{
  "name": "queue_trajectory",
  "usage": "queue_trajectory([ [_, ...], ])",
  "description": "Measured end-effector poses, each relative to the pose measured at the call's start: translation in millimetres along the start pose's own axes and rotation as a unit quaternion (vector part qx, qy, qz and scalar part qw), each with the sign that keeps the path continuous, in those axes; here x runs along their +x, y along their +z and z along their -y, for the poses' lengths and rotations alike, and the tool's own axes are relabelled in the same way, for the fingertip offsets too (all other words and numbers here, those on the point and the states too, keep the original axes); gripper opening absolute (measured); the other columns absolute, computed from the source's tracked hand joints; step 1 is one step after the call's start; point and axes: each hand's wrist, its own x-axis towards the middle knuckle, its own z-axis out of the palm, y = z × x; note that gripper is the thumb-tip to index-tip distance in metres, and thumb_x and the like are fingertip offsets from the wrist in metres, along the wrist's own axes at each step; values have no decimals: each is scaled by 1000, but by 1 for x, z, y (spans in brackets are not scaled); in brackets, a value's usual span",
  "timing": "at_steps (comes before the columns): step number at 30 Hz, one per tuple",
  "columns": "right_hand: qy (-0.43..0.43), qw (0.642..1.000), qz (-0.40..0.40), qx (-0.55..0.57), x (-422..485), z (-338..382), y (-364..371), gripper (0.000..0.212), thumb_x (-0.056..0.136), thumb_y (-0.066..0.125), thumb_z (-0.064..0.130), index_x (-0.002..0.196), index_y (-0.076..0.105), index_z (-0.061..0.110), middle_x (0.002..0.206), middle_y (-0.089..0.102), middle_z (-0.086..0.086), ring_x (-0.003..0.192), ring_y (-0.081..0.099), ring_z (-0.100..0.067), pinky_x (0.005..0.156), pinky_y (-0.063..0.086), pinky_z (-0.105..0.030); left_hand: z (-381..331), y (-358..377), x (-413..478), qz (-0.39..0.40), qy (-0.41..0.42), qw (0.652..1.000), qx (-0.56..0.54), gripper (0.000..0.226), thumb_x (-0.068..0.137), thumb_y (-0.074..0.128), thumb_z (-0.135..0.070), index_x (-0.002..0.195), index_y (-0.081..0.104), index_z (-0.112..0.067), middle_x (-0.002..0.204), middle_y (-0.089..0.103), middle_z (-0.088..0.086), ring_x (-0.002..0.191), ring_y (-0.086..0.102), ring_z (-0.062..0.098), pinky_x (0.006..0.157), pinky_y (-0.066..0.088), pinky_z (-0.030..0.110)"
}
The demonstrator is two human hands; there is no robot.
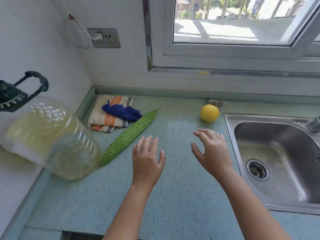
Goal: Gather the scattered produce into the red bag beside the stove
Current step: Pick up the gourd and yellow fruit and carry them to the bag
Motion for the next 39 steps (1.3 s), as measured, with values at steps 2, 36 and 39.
queue_trajectory([
  [2, 1, 1000, 6, 3, 15, -10, 6, 29, 77, 67, 18, 103, 64, 5, 103, 65, -13, 99, 59, -36, 90, 36, -64, 3, 6, 16, 1, -8, 1000, 0, 48, 85, 38, -33, 116, 60, -3, 118, 60, 18, 115, 51, 39, 95, 39, 52],
  [36, 95, 991, 67, -73, 160, -160, 120, 37, 67, 76, 11, 102, 65, 3, 114, 60, -22, 119, 43, -44, 88, 34, -66, 103, 104, 134, 89, -147, 982, 85, 52, 81, 51, -34, 125, 53, -7, 126, 54, 15, 114, 50, 33, 93, 39, 49],
  [39, 110, 988, 66, -86, 158, -168, 117, 38, 64, 77, 9, 99, 65, 3, 117, 58, -22, 118, 42, -47, 84, 37, -63, 102, 107, 135, 85, -161, 979, 90, 52, 81, 63, -32, 128, 52, -11, 124, 56, 12, 112, 52, 31, 91, 40, 47],
])
